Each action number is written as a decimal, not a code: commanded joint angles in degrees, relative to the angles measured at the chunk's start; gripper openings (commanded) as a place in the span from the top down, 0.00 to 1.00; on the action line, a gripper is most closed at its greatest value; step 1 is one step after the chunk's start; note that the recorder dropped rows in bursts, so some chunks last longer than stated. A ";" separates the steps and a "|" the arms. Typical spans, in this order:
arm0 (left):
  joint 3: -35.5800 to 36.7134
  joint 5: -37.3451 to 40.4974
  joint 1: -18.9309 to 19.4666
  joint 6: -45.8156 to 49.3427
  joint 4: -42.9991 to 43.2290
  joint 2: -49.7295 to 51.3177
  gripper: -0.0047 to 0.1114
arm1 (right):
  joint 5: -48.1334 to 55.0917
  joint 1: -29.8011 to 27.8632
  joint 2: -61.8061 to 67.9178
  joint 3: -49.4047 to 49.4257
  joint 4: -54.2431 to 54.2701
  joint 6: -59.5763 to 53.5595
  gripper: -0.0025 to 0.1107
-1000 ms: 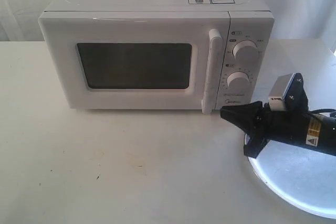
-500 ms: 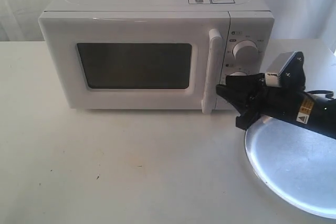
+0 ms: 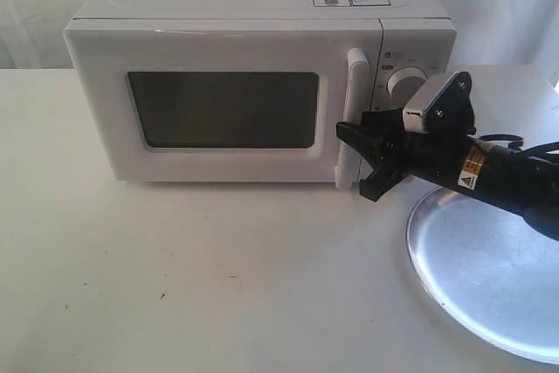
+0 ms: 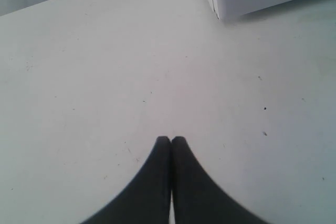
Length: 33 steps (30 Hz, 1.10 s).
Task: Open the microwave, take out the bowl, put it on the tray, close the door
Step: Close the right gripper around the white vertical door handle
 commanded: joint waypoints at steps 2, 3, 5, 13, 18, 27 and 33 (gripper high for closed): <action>-0.24 0.05 -0.08 -0.24 -0.15 -0.12 0.96 | -3.84 4.09 -0.02 -0.11 -7.25 -0.85 0.94; -0.24 0.05 -0.08 -0.24 -0.15 -0.12 0.96 | -3.84 4.50 -0.02 -0.11 -7.86 -0.85 0.97; -0.24 0.05 -0.08 -0.24 -0.15 -0.12 0.96 | -3.84 5.37 -0.02 -0.11 -9.97 -2.22 0.98; -0.24 0.05 -0.08 -0.24 -0.15 -0.12 0.96 | -3.84 9.04 -0.02 -0.11 -19.80 -2.60 0.98; -0.24 0.05 -0.08 -0.24 -0.15 -0.12 0.96 | -3.84 11.48 -0.16 -0.11 -23.69 -2.60 0.98; -0.24 0.05 -0.08 -0.24 -0.15 -0.12 0.96 | -3.84 12.82 -1.48 -0.11 -31.47 -1.86 0.98; -0.24 0.05 -0.08 -0.24 -0.15 -0.12 0.96 | -3.84 12.82 -3.99 -0.11 -36.82 0.05 0.98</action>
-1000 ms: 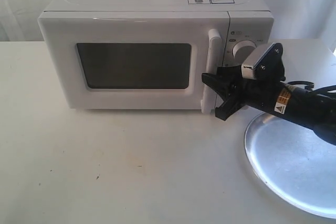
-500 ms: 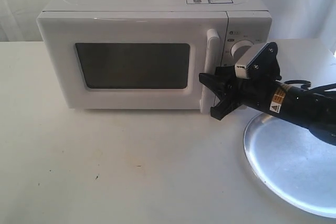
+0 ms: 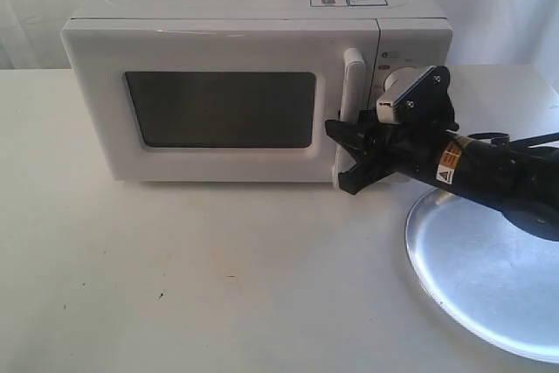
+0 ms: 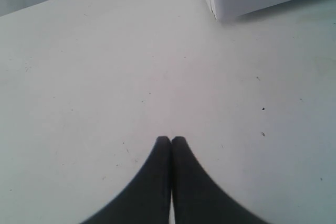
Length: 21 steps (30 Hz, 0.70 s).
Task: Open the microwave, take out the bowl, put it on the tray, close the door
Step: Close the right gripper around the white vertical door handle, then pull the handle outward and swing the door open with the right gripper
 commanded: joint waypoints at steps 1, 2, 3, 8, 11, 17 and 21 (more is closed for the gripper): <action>-0.24 0.05 -0.08 -0.24 -0.15 -0.12 0.96 | -12.24 6.30 -2.05 0.24 -43.97 -0.32 0.98; -0.24 0.05 -0.08 -0.24 -0.15 -0.12 0.96 | -12.24 6.42 -2.22 0.24 -44.07 0.02 0.98; -0.24 0.05 -0.08 -0.24 -0.15 -0.12 0.96 | -12.24 6.42 -2.52 0.24 -44.22 0.32 0.98; -0.24 0.05 -0.08 -0.24 -0.15 -0.12 0.96 | -12.24 7.57 -3.14 0.24 -45.67 1.46 0.98; -0.24 0.05 -0.08 -0.24 -0.15 -0.12 0.96 | -12.24 10.04 -3.26 0.24 -45.80 1.46 0.98; -0.24 0.05 -0.08 -0.24 -0.15 -0.12 0.96 | -12.24 11.99 -7.69 0.74 -47.90 2.68 0.98; -0.24 -0.09 -0.08 -0.24 -0.15 -0.12 0.96 | -12.24 11.99 -11.21 1.21 -49.41 3.80 0.98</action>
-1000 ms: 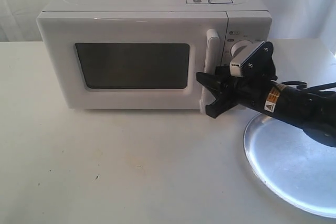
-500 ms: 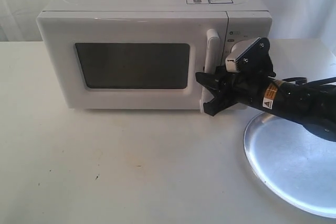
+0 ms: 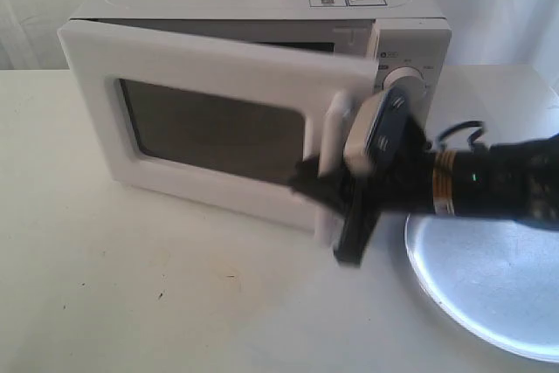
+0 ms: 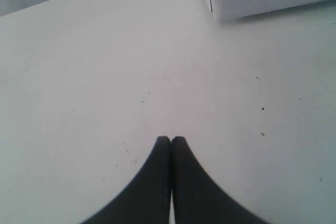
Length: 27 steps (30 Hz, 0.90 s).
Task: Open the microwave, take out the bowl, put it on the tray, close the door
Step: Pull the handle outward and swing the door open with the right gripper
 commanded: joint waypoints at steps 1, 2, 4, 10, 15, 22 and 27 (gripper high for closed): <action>-0.24 0.03 -0.08 -0.24 -0.15 -0.12 0.96 | -19.36 6.62 -4.25 -0.05 -31.24 -1.43 0.98; -0.24 0.03 -0.08 -0.24 -0.15 -0.12 0.96 | -19.36 6.62 -4.88 -0.05 -31.25 -0.73 0.98; -0.24 0.03 -0.08 -0.24 -0.15 -0.12 0.96 | -19.36 6.62 -5.57 -0.05 -31.34 1.24 0.98; -0.24 0.03 -0.08 -0.24 -0.15 -0.12 0.96 | -16.00 6.62 -7.71 -0.05 -26.21 8.79 0.98; -0.24 0.03 -0.08 -0.24 -0.15 -0.12 0.96 | -8.40 6.62 -10.66 -0.05 -23.93 13.85 0.98; -0.24 0.03 -0.08 -0.24 -0.15 -0.12 0.96 | 0.81 6.62 -18.81 -0.05 -23.04 26.53 0.94; -0.24 0.03 -0.08 -0.24 -0.15 -0.12 0.96 | 1.67 6.62 -25.66 -0.05 -23.06 31.28 0.74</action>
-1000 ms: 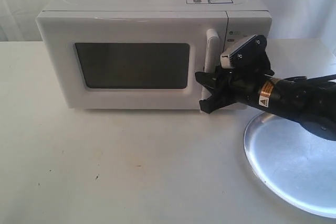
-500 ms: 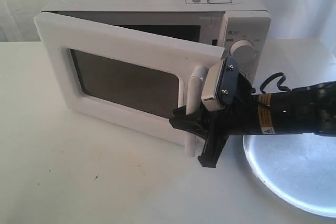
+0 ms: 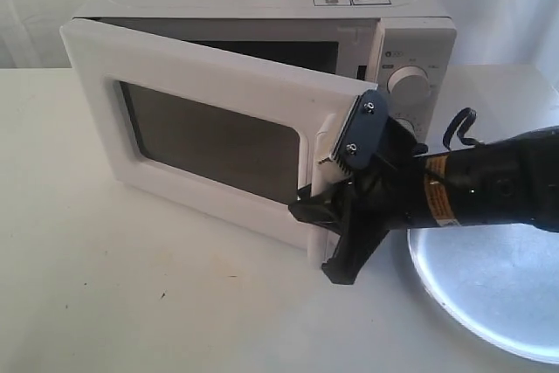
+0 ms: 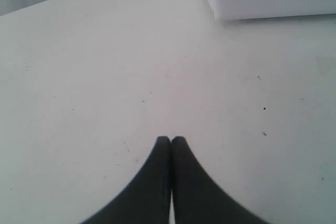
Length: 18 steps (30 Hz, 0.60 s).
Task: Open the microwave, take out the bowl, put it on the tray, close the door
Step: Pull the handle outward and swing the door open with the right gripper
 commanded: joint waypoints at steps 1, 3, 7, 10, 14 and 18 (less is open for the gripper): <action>-0.24 0.03 -0.08 -0.24 -0.15 -0.12 0.96 | -15.81 -0.37 -11.07 -1.63 -1.08 -0.67 0.69; -0.24 0.03 -0.08 -0.24 -0.15 -0.12 0.96 | -15.29 -0.37 -14.42 -1.63 -1.32 -0.39 0.59; -0.24 0.03 -0.08 -0.24 -0.15 -0.12 0.96 | -15.29 -0.37 -21.36 -1.63 -2.46 4.25 0.50; -0.24 0.03 -0.08 -0.24 -0.15 -0.12 0.96 | -15.41 -0.37 -26.27 -1.63 -2.46 7.42 0.50; -0.24 0.03 -0.08 -0.24 -0.15 -0.12 0.96 | -14.25 -0.37 -31.91 -1.63 -1.47 7.92 0.51; -0.24 0.03 -0.08 -0.24 -0.15 -0.12 0.96 | -4.27 -0.37 -34.04 -1.63 0.70 7.92 0.56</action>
